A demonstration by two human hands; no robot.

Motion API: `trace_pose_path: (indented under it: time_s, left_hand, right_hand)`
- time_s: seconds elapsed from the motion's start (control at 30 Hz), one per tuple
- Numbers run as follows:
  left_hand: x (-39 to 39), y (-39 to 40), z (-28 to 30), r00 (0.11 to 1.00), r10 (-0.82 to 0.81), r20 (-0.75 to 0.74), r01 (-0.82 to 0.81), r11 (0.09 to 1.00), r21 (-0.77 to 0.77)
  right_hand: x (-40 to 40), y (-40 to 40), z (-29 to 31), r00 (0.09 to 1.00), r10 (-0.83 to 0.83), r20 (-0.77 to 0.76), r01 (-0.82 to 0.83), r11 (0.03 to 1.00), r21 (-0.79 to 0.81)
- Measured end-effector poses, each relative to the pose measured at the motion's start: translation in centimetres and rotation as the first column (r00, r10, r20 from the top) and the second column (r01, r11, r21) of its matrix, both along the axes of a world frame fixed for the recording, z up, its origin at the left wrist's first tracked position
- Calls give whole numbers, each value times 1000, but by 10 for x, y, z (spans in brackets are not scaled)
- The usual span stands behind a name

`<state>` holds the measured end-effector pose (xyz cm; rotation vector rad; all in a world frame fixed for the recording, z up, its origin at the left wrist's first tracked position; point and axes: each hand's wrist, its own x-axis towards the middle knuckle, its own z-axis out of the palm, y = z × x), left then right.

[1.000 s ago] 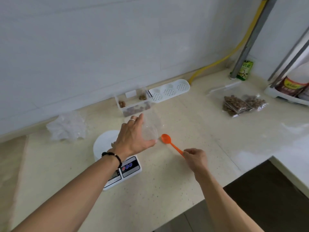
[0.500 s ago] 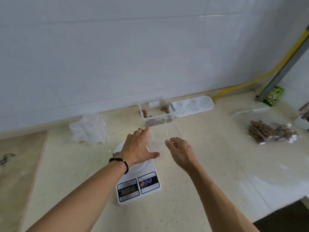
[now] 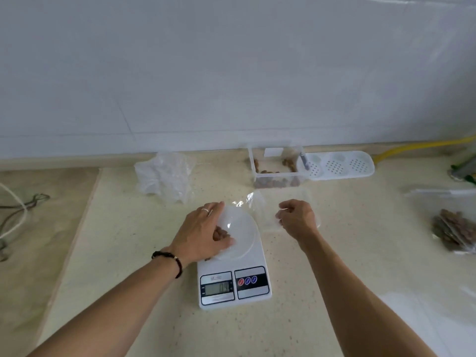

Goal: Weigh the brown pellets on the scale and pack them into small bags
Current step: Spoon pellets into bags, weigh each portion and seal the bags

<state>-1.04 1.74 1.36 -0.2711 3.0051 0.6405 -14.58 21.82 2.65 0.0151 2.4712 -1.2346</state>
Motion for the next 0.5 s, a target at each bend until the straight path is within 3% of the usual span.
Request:
trace_pose_path:
  time_s: [0.13, 0.23, 0.37, 0.5]
  left_hand:
    - [31, -3, -1, 994, 106, -36, -106, 994, -4]
    - [59, 6, -3, 983, 170, -62, -170, 985, 0]
    - [97, 28, -8, 971, 211, -111, -221, 971, -90]
    - [132, 47, -27, 960, 280, -8, -277, 944, -177]
  right_hand:
    - [2, -4, 3, 995, 50, -87, -42, 995, 91]
    - [21, 2, 5, 957, 182, -224, -139, 971, 195]
    - [64, 13, 4, 834, 406, -373, -273, 892, 361]
    - [104, 28, -3, 705, 563, -430, -355, 806, 473]
